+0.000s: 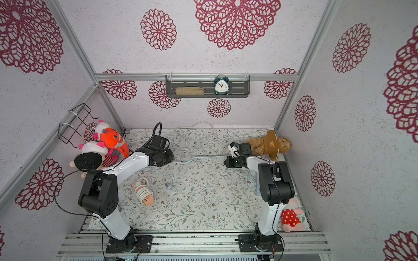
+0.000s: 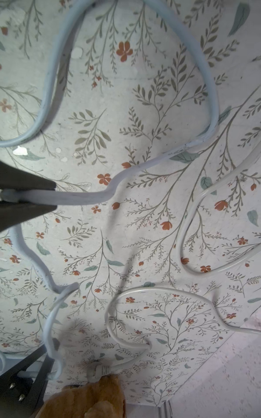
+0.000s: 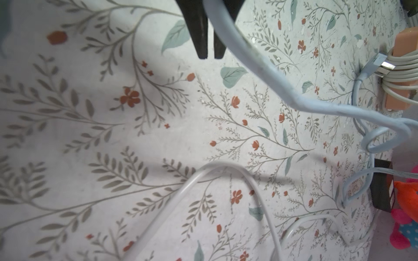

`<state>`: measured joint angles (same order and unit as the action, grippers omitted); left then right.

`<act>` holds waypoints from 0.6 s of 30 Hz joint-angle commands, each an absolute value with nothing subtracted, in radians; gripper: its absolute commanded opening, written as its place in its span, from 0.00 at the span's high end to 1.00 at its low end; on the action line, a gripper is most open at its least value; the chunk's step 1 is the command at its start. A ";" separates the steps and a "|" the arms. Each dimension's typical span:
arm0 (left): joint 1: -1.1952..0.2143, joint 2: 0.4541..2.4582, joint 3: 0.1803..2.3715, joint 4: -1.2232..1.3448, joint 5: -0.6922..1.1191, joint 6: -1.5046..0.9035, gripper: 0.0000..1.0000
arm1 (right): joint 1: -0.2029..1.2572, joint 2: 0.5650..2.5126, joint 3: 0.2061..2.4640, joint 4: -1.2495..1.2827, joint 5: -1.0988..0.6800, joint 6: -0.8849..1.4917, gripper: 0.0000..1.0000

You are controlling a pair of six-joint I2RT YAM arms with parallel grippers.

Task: Unwrap the cord wrapped around the power strip
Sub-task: Unwrap the power cord at the center of the board.

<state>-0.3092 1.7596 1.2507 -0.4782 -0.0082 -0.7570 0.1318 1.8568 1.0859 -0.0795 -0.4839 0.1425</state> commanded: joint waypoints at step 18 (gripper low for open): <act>-0.220 1.835 1.325 -0.598 -0.265 -0.723 1.00 | -0.051 1.849 1.097 -0.132 -0.228 0.152 1.00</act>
<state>-0.2859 1.7969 1.3025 -0.4995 -0.0521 -0.7364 0.0772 1.8568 1.0863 -0.1104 -0.4915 0.1303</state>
